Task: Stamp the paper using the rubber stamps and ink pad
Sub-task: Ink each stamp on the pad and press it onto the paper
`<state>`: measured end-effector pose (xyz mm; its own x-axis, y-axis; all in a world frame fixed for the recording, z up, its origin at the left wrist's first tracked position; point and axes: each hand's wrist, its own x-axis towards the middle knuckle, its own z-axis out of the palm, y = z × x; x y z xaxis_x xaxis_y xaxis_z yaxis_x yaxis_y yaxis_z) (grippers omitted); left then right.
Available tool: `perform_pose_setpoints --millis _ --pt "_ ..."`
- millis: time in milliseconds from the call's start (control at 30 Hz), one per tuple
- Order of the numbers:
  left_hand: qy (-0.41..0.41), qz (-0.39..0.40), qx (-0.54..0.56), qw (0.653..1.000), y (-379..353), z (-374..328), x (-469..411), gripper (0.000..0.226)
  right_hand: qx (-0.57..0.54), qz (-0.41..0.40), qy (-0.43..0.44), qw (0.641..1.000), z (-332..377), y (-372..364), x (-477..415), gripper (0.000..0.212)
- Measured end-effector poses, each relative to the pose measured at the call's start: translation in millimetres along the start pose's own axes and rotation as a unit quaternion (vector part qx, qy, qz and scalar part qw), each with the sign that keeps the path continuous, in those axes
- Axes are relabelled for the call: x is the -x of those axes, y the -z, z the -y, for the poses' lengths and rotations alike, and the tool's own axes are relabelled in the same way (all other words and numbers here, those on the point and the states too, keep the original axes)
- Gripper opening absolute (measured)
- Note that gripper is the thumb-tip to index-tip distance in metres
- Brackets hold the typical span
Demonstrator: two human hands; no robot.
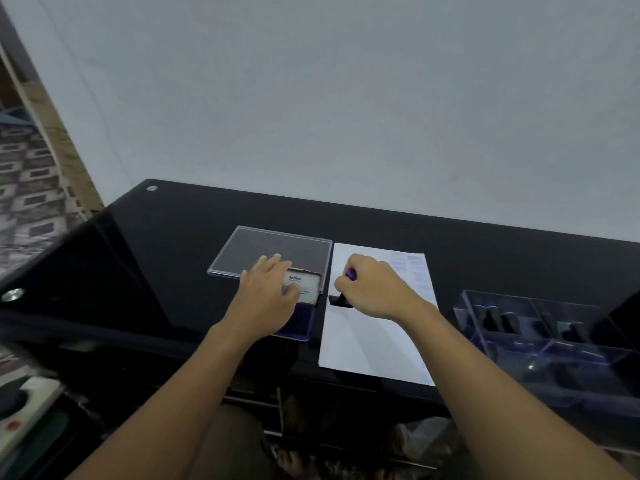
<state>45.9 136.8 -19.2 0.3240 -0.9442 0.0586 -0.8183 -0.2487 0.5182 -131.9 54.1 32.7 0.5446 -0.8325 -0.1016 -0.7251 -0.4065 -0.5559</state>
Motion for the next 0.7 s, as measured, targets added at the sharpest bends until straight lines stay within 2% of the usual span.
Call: perform_pose_setpoints --millis 167,367,700 --pt "0.032 -0.029 0.015 0.999 6.5 38.2 3.2 0.054 0.027 0.031 0.057 0.998 26.7 -23.9 -14.8 0.013" --pt "0.064 -0.045 0.009 0.997 5.2 69.7 3.3 0.052 0.048 0.055 0.082 0.994 43.4 -46.6 -31.0 0.018" --pt "0.081 -0.049 -0.027 0.995 -13.1 103.9 6.9 0.052 0.122 0.077 0.145 0.979 55.4 -82.0 -46.4 0.013"
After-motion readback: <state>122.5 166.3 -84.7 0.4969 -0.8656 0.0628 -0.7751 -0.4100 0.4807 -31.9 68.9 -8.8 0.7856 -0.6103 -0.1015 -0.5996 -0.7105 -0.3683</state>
